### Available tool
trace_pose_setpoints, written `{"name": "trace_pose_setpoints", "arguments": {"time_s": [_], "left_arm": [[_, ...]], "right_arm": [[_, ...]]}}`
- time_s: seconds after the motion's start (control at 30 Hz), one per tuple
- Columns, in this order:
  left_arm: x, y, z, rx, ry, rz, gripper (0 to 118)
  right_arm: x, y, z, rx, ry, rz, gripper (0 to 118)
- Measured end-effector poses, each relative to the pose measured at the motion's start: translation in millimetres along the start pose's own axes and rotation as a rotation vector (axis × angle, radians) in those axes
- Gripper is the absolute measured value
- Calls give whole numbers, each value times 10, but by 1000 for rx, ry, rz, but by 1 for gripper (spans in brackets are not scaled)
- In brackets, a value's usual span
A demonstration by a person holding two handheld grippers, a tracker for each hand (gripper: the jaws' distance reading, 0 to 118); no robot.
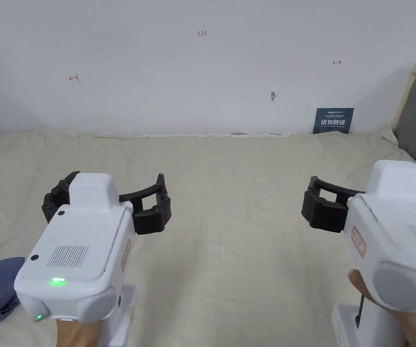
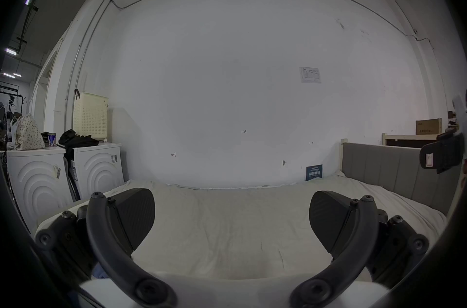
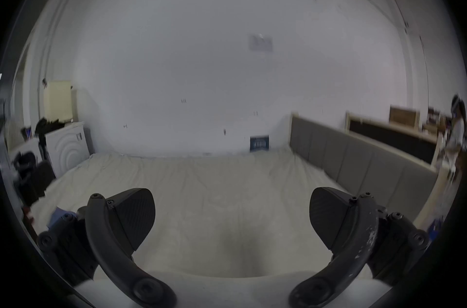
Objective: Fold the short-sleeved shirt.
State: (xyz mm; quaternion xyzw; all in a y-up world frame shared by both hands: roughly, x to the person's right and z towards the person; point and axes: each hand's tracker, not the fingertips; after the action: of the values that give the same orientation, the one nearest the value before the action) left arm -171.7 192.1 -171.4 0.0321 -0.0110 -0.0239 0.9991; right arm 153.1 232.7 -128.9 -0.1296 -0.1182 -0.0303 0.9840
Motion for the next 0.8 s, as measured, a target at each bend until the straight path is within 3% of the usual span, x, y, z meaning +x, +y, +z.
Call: {"name": "trace_pose_setpoints", "arguments": {"time_s": [0.07,0.17,0.33,0.8], "left_arm": [[-13,18,9,2,1,2,118],[-35,42,20,7,-1,14,118],[-68,73,31,11,-1,40,118],[-86,82,46,14,5,28,118]], "right_arm": [[1,64,-5,-95,28,-59,118],[20,148,1,-202,-48,-168,118],[71,214,-3,-254,-27,-225,118],[-14,122,-53,-153,-35,-95,118]]}}
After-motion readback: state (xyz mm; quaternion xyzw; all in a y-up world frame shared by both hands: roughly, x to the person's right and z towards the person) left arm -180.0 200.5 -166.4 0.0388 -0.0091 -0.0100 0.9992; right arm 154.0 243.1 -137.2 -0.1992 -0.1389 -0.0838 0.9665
